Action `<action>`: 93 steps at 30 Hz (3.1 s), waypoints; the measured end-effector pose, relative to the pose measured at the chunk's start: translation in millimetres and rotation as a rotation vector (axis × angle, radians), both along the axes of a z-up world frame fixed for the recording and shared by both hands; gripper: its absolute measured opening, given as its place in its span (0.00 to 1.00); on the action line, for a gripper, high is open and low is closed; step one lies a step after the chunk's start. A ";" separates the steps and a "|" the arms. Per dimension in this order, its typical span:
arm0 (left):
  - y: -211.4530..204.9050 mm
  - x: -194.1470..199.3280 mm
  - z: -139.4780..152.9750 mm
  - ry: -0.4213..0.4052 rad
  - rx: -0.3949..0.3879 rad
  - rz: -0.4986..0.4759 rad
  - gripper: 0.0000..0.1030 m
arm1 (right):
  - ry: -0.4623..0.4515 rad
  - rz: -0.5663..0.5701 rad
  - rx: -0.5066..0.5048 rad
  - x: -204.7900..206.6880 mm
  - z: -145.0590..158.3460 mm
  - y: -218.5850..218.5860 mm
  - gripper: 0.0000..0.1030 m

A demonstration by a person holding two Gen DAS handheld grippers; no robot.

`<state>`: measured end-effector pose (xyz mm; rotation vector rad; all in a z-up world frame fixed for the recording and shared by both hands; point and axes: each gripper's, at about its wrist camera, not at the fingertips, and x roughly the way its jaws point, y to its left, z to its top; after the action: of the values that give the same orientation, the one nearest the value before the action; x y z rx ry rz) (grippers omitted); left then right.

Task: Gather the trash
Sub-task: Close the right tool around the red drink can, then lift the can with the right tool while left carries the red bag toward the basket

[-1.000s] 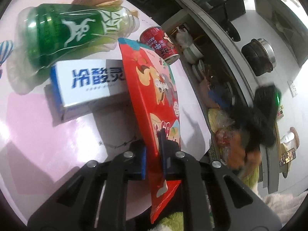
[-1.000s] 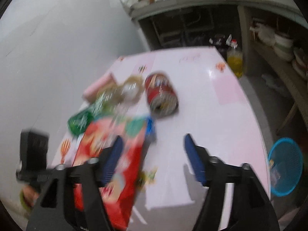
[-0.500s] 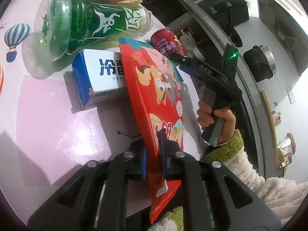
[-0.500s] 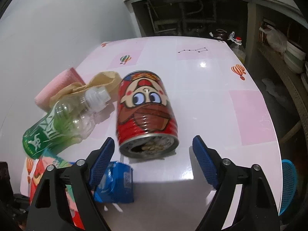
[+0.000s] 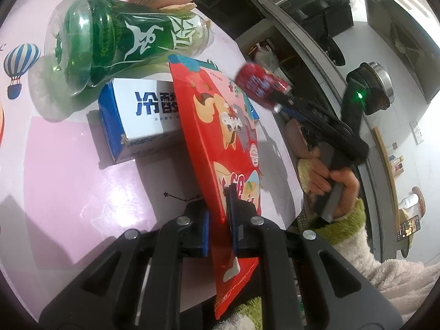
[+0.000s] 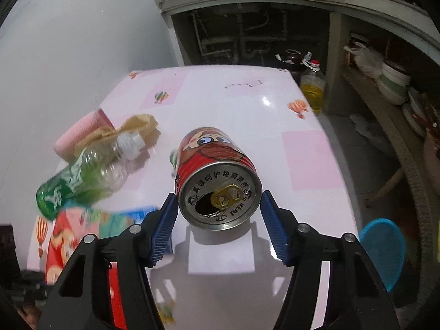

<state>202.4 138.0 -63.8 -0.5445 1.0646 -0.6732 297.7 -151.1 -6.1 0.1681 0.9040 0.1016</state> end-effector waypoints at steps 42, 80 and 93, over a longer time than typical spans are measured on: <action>-15.7 -2.0 11.0 -0.072 0.029 -0.041 0.10 | 0.082 0.011 -0.076 -46.4 10.8 5.7 0.63; -125.1 2.2 82.2 -0.254 0.092 -0.198 0.07 | -0.143 -0.325 0.099 -169.3 40.7 -111.5 0.62; -221.8 10.8 82.0 -0.246 0.104 -0.328 0.07 | -0.151 -0.494 0.134 -220.2 25.7 -187.5 0.62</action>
<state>213.2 -83.8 18.2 -0.1904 0.9576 -0.9410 77.5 -338.6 19.6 0.4969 0.6840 -0.2812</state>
